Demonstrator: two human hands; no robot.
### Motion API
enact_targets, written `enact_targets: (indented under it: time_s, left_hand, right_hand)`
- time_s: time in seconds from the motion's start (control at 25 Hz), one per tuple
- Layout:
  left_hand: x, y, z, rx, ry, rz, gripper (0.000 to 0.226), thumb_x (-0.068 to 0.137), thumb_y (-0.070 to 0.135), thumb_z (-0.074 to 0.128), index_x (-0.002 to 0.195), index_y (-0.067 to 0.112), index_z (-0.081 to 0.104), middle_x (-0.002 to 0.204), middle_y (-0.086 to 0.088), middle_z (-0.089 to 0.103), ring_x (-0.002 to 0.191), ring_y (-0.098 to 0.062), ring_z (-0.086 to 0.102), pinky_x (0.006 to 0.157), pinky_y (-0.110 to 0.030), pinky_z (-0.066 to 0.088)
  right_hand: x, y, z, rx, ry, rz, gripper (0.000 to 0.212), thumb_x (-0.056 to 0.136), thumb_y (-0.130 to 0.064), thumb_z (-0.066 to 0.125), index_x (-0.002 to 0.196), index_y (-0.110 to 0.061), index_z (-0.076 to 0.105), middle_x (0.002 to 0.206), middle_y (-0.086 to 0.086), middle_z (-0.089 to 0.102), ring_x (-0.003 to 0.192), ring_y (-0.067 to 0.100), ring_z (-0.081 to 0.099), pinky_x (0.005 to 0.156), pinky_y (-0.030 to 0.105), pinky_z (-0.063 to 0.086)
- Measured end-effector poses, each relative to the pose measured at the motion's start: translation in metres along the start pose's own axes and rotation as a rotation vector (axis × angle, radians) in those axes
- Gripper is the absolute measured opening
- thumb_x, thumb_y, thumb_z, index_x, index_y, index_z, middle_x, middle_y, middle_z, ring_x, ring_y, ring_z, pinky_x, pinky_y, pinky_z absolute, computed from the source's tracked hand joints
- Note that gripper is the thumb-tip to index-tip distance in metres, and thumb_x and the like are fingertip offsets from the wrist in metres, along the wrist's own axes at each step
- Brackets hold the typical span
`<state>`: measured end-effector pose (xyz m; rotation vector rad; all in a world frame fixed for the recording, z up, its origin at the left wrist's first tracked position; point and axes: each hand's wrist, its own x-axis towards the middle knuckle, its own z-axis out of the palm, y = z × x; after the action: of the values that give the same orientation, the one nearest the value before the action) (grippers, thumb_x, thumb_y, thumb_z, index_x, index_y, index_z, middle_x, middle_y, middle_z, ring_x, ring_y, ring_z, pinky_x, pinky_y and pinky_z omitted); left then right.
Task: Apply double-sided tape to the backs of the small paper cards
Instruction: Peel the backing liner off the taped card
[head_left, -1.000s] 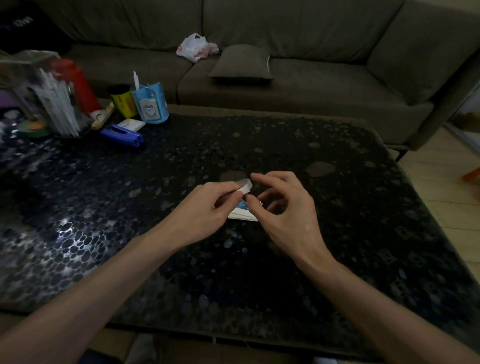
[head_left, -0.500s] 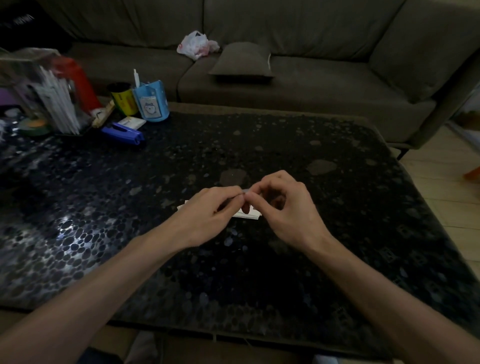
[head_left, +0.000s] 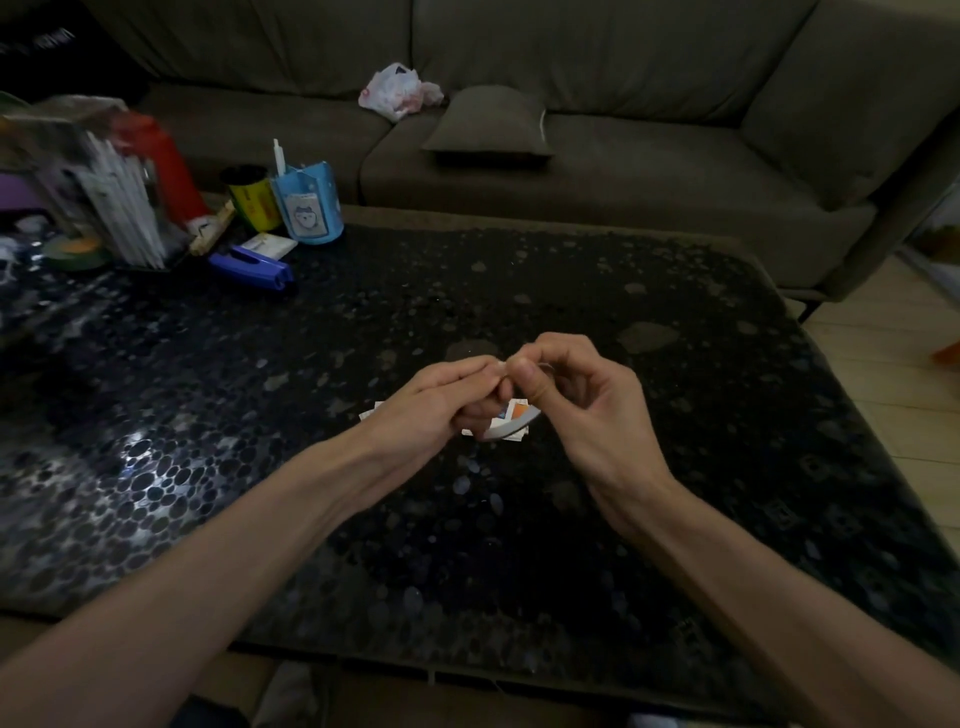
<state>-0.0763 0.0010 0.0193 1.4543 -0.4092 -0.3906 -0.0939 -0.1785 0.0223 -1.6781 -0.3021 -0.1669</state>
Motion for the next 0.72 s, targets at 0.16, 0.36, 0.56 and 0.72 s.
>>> enact_targets:
  time_s: [0.16, 0.36, 0.56, 0.72]
  left_hand:
    - [0.002, -0.009, -0.009, -0.078, 0.007, -0.088, 0.03, 0.102, 0.035, 0.046, 0.083, 0.023, 0.067, 0.068, 0.008, 0.037, 0.064, -0.007, 0.035, 0.063, -0.021, 0.035]
    - [0.0, -0.016, -0.016, -0.019, -0.034, -0.08, 0.031, 0.103, 0.044, 0.049, 0.086, 0.026, 0.067, 0.068, 0.013, 0.039, 0.063, -0.005, 0.037, 0.062, -0.016, 0.039]
    - [-0.006, -0.013, -0.012, 0.002, -0.049, -0.06, 0.033, 0.099, 0.05, 0.054, 0.094, 0.026, 0.075, 0.068, 0.014, 0.044, 0.063, -0.002, 0.04, 0.066, -0.016, 0.041]
    - [-0.014, 0.003, -0.009, -0.248, -0.125, -0.205, 0.036, 0.097, 0.044, 0.063, 0.112, 0.016, 0.079, 0.063, 0.009, 0.045, 0.058, -0.004, 0.038, 0.069, -0.02, 0.044]
  right_hand:
    - [-0.001, 0.0, 0.003, 0.203, -0.058, 0.066, 0.015, 0.094, -0.028, 0.071, 0.099, -0.015, 0.077, 0.105, -0.004, 0.074, 0.11, 0.008, 0.069, 0.094, 0.024, 0.056]
    - [0.004, -0.003, -0.003, 0.099, -0.099, 0.067, 0.033, 0.097, -0.008, 0.069, 0.127, -0.024, 0.071, 0.12, -0.016, 0.073, 0.117, 0.002, 0.067, 0.093, 0.014, 0.053]
    - [0.005, -0.003, -0.007, 0.042, -0.055, 0.08, 0.036, 0.096, -0.003, 0.07, 0.122, -0.027, 0.072, 0.105, -0.007, 0.077, 0.104, 0.008, 0.073, 0.088, 0.019, 0.057]
    - [0.006, -0.002, -0.005, 0.156, -0.07, 0.16, 0.034, 0.096, -0.009, 0.072, 0.117, -0.035, 0.074, 0.107, 0.0, 0.078, 0.108, 0.014, 0.074, 0.089, 0.026, 0.059]
